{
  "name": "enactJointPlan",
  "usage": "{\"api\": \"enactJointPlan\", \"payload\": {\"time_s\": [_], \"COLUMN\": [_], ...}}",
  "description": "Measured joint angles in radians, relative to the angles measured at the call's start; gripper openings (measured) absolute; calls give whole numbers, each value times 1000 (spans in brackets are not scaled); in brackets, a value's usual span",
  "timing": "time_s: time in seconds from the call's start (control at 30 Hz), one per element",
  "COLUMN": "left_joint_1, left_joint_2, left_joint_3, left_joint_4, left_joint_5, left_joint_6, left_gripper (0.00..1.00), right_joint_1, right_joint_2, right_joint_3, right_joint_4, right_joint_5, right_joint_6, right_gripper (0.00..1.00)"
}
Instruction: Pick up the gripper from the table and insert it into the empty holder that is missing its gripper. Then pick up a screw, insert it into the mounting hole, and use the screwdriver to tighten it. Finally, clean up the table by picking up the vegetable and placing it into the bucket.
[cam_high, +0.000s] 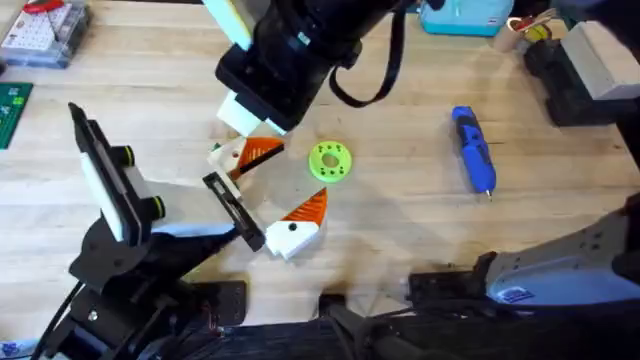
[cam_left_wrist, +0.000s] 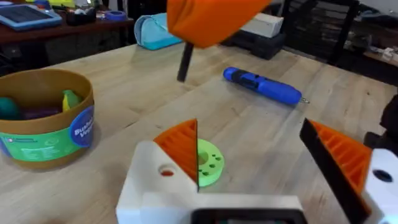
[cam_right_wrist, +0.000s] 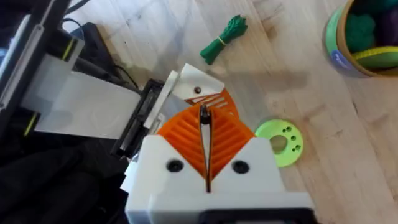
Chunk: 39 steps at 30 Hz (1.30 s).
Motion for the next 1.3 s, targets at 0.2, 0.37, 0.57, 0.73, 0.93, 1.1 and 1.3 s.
{"api": "enactJointPlan", "payload": {"time_s": [0.2, 0.37, 0.57, 0.73, 0.93, 1.1, 1.3], "left_joint_1": [0, 0, 0, 0, 0, 0, 0], "left_joint_2": [0, 0, 0, 0, 0, 0, 0], "left_joint_3": [0, 0, 0, 0, 0, 0, 0], "left_joint_4": [0, 0, 0, 0, 0, 0, 0], "left_joint_5": [0, 0, 0, 0, 0, 0, 0], "left_joint_6": [0, 0, 0, 0, 0, 0, 0], "left_gripper": [991, 991, 991, 991, 991, 991, 991], "right_joint_1": [0, 0, 1, 11, 20, 20, 23], "right_joint_2": [0, 1, 32, 74, 89, 89, 89], "right_joint_3": [0, 0, 0, 0, 0, 0, 0], "right_joint_4": [4, 12, 12, 11, 9, 2, -6], "right_joint_5": [0, 0, -1, 0, -1, -1, -1], "right_joint_6": [0, 0, 0, 0, 0, 0, 0], "right_gripper": [9, 9, 9, 9, 9, 9, 9]}}
